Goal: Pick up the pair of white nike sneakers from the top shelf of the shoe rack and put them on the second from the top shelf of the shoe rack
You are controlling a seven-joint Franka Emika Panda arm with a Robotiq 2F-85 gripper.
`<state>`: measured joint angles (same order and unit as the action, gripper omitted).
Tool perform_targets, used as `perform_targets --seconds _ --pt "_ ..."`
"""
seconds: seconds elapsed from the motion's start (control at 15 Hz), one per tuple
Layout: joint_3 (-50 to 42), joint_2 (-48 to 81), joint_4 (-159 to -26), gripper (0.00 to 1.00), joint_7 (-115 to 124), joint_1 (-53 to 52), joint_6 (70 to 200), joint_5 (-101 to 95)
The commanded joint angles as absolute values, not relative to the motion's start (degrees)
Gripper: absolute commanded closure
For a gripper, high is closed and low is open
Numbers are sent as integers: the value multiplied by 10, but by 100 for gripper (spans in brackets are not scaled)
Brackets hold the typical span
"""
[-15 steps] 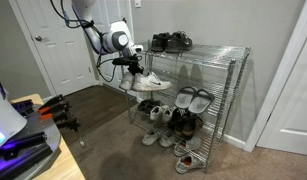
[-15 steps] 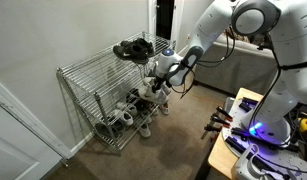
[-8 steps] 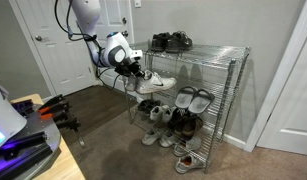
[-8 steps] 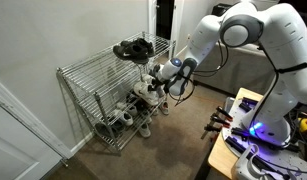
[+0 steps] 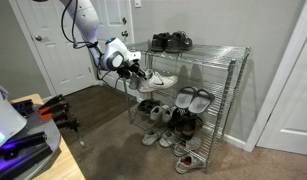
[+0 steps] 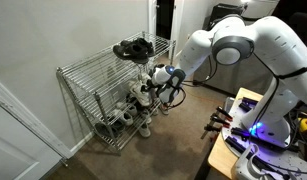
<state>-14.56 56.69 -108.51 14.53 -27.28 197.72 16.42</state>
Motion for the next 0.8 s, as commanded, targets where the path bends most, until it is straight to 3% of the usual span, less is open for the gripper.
perform_targets --seconds 0.0,0.73 --pt "-202 597 -1036 95 128 -332 1964 235" --pt "-349 709 -901 95 214 -413 1844 300"
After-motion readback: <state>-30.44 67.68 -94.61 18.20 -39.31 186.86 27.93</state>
